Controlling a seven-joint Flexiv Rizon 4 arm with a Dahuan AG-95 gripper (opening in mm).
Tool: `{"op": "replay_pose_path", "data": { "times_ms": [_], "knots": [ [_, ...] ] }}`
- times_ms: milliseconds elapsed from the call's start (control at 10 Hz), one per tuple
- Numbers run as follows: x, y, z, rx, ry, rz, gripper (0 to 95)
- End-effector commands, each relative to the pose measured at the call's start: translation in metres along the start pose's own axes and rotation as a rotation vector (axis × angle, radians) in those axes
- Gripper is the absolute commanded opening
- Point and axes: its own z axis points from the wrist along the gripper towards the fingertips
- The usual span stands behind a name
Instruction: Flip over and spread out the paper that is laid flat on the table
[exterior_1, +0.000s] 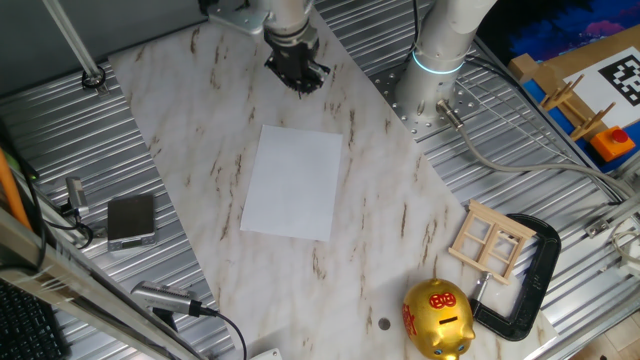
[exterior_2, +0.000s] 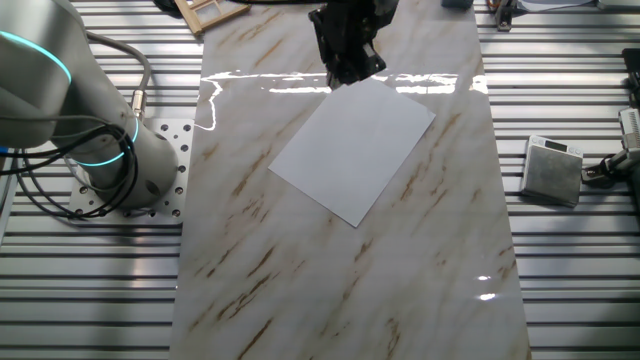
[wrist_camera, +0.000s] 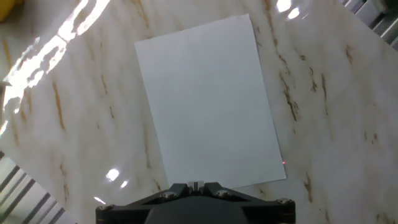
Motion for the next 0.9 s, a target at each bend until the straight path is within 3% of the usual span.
{"op": "replay_pose_path", "data": {
  "times_ms": [100,200,400,900],
  "knots": [
    [0.001,-0.001,0.0,-0.02,0.004,-0.009,0.0],
    [-0.001,-0.004,0.001,-0.026,0.008,-0.02,0.0],
    [-0.012,-0.028,0.007,-0.043,0.008,-0.052,0.0],
    [-0.048,-0.107,0.038,-0.057,-0.005,-0.18,0.0]
  ]
}}
